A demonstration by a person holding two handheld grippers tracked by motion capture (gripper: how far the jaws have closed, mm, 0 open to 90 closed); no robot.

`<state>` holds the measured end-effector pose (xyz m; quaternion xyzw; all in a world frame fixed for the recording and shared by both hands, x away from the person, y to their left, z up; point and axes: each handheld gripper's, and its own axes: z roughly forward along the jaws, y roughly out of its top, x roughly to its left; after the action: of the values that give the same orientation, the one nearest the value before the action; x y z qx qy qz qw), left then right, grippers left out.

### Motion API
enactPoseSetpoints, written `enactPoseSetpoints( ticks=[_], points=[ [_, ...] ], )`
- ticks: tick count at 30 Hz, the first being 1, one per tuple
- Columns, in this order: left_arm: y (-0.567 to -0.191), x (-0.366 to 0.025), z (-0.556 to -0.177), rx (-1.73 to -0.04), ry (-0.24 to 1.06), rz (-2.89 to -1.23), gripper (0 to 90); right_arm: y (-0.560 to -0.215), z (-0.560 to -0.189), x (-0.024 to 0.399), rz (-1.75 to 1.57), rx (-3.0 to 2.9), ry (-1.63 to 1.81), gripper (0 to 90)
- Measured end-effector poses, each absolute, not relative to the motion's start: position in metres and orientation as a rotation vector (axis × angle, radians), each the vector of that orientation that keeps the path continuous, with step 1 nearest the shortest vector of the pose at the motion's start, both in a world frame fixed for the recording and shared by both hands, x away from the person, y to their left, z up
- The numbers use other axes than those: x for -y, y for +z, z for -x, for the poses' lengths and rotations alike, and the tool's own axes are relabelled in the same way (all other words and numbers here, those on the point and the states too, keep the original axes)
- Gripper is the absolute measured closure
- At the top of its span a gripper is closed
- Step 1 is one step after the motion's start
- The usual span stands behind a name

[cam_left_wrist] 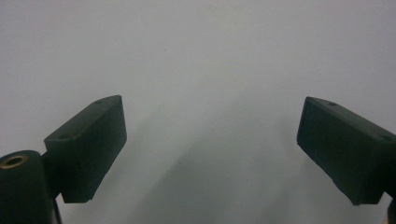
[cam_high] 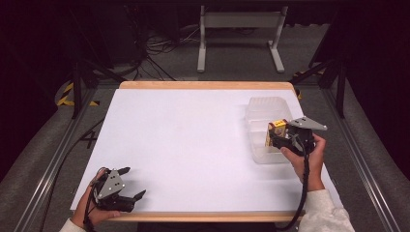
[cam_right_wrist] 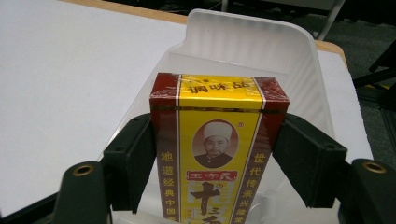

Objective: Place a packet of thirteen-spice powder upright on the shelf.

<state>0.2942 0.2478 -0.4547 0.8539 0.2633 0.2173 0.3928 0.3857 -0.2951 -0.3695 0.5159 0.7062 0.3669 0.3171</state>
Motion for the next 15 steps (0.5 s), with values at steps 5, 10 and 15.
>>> enactPoseSetpoints(
  ticks=[5,10,15],
  points=[
    [-0.4546,-0.2478,-0.2941,-0.667,0.552,-2.168,9.1,-0.3711,-0.3829,0.2948,-1.34,-1.865,0.959,30.9],
    [-0.4546,-0.2477,-0.2938,-0.672,0.551,-2.17,9.1,-0.3726,-0.3799,0.2938,-1.322,-1.87,0.933,30.3],
    [-0.4546,-0.2478,-0.2938,-0.67,0.55,-2.17,9.1,-0.3754,-0.3773,0.2927,-1.302,-1.878,0.903,29.6]
  ],
)
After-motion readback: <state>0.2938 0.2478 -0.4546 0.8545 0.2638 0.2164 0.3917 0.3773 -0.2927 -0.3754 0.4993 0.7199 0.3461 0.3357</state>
